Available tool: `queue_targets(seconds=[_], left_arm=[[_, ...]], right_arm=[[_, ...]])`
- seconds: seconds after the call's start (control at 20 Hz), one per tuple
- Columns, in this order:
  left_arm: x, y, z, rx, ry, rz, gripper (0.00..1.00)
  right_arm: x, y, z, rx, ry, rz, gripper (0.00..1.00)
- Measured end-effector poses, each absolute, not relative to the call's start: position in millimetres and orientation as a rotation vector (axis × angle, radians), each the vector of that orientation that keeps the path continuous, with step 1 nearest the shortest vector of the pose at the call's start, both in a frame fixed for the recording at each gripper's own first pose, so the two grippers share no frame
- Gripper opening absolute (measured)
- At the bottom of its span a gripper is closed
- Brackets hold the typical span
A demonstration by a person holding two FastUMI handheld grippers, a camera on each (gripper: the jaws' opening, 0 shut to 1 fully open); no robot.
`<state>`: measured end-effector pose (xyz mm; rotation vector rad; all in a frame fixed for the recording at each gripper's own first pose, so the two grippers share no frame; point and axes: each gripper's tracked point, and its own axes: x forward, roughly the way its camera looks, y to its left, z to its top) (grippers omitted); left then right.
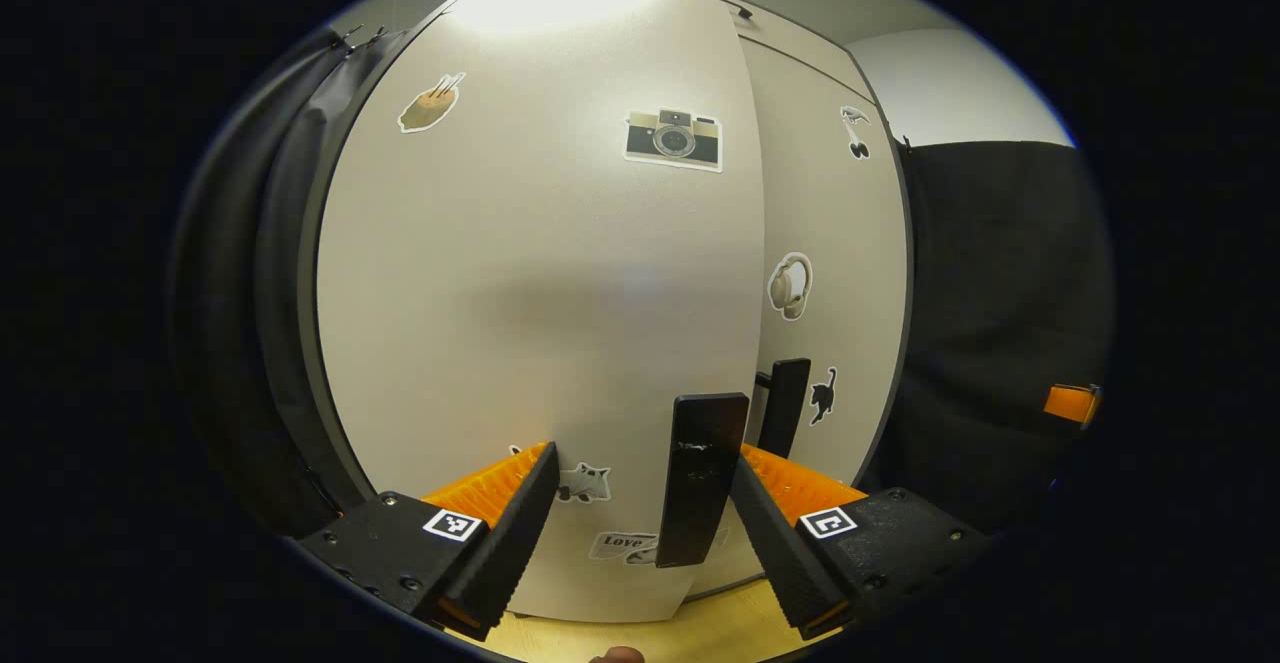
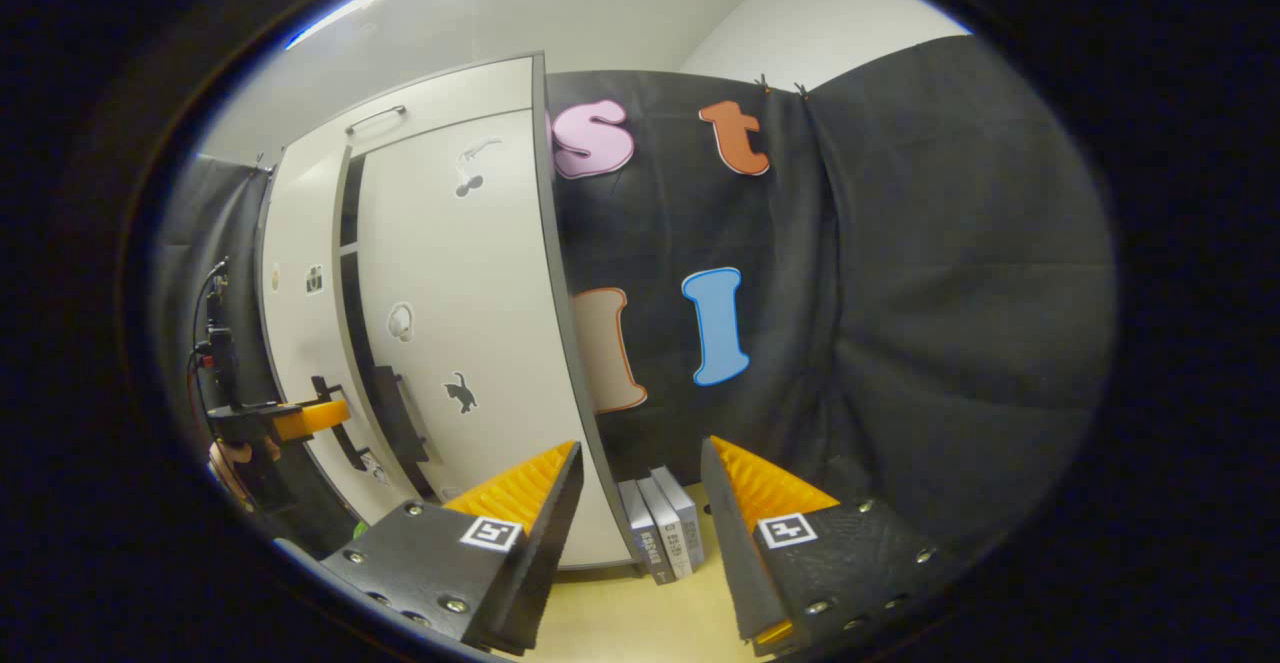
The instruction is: Grab one shoe with the right hand and put it into the shoe cabinet, grab the other shoe with the left hand and put it into the shoe cabinet; then close the right door with the right hand and the left door with the left hand.
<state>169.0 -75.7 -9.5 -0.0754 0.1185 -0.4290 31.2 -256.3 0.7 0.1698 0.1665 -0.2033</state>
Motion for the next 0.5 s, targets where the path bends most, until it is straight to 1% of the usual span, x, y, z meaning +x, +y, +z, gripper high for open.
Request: queue_targets(seconds=[0.5], left_arm=[[181.3, -78.1, -9.1, -0.068, 0.116, -0.394, 1.00]], right_arm=[[39.2, -257.6, -2.2, 0.161, 0.172, -0.193, 0.71]])
